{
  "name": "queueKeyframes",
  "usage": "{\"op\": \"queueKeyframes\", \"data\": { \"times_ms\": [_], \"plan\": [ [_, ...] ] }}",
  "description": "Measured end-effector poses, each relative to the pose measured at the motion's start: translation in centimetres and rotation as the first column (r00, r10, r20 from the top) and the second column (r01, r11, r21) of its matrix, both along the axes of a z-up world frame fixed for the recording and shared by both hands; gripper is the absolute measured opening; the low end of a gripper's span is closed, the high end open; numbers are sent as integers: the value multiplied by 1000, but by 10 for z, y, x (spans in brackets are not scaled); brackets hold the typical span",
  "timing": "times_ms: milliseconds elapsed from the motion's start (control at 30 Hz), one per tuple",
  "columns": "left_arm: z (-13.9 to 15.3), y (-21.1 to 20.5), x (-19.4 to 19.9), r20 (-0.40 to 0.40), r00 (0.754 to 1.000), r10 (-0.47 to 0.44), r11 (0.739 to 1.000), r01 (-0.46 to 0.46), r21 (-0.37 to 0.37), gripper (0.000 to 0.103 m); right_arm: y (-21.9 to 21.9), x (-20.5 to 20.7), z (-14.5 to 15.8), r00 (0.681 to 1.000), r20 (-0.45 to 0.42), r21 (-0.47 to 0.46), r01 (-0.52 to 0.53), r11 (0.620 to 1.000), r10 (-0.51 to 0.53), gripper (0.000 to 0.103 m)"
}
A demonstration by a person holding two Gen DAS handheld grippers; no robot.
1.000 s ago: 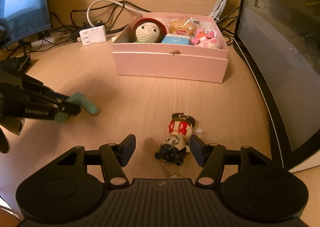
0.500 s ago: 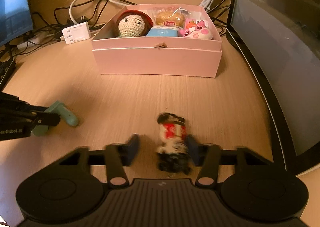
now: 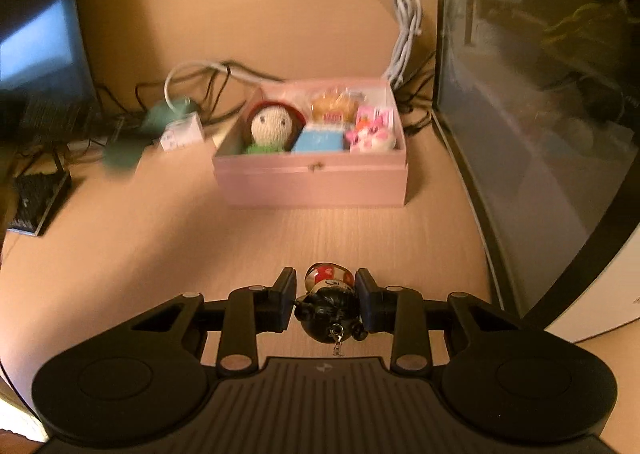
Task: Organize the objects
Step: 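Place the teal toy into the pink box while the right gripper holds the figure, then lower the wind-up figure into the pink box and open the right gripper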
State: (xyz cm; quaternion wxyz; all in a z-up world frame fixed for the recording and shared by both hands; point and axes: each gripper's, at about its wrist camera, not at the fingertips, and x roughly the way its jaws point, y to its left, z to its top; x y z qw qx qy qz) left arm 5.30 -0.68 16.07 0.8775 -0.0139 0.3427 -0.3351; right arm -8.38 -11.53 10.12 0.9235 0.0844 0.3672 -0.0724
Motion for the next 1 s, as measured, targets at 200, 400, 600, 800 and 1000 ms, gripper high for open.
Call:
{"op": "queueKeyframes", "data": {
  "times_ms": [200, 400, 600, 800, 1000],
  "plan": [
    [26, -4, 41, 35, 991, 127, 978, -119, -169, 17, -1, 3, 7, 999, 43, -11, 5, 1000, -4, 31],
    [-3, 27, 28, -39, 985, 169, 978, -173, -115, 17, -8, 11, 2, 999, 38, 17, 11, 1000, -11, 31],
    [-69, 60, -15, -226, 960, 166, 982, -183, -55, 17, -17, 39, 4, 1000, 28, 54, -2, 999, 1, 31],
    [-115, 75, -60, -347, 927, 141, 988, -152, -5, 17, -32, 101, 21, 995, 97, 1, -6, 1000, 6, 31],
    [-122, 98, -72, -363, 913, 187, 982, -188, 33, 17, -31, 154, 34, 982, 183, -64, 51, 997, -38, 47]
  ]
}}
